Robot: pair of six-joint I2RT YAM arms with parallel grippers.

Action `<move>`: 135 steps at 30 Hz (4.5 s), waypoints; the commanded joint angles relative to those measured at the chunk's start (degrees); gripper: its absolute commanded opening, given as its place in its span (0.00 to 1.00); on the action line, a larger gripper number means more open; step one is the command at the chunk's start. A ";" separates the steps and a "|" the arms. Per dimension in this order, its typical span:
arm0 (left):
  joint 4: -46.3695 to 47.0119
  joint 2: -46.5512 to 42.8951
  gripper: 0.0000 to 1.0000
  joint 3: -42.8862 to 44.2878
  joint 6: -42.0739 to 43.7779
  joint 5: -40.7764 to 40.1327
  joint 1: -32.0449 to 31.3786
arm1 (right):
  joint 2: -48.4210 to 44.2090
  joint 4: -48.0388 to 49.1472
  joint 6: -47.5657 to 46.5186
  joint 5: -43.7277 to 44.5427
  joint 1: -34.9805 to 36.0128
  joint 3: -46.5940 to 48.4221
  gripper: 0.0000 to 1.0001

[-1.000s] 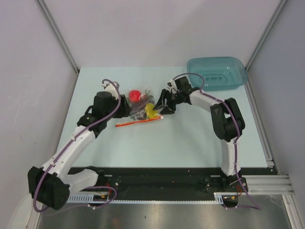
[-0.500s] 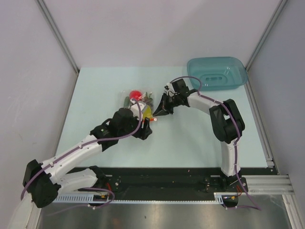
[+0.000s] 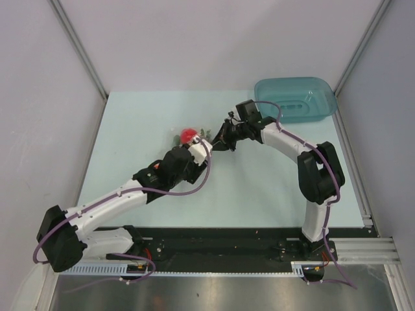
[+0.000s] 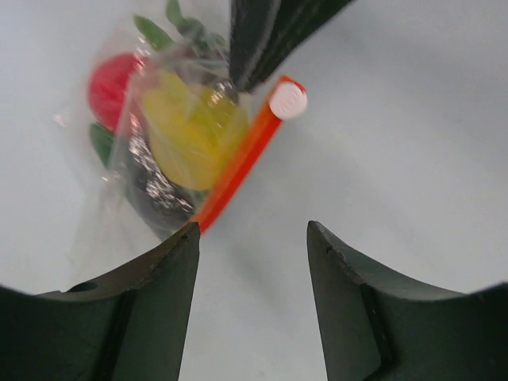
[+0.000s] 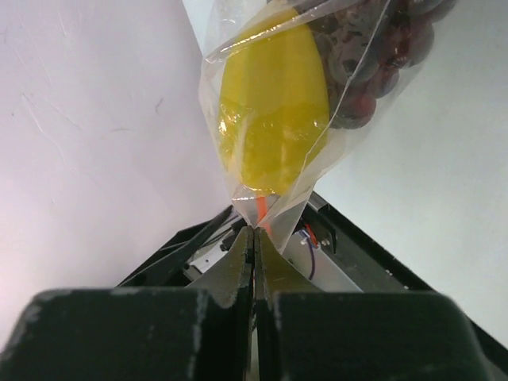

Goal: Open the zip-top bag and remove the fake food

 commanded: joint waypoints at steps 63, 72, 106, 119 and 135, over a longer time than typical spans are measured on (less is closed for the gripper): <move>2.13 6.40 0.00 10.54 6.32 16.07 7.14 | -10.40 -7.92 24.07 5.55 0.62 -6.44 0.47; 1.60 5.79 0.00 10.01 5.19 16.94 7.14 | -7.67 -3.18 27.15 4.50 1.94 -6.53 0.17; 8.81 8.50 0.19 9.74 12.82 7.11 -0.41 | -12.15 -5.11 40.68 6.34 2.56 -6.53 0.00; 8.28 6.84 0.00 8.25 15.29 5.25 -0.33 | -13.56 -5.90 41.74 5.99 2.38 -6.53 0.00; 12.84 0.33 0.54 2.89 10.89 5.35 -0.33 | -15.49 -6.60 49.47 8.10 3.79 -6.79 0.00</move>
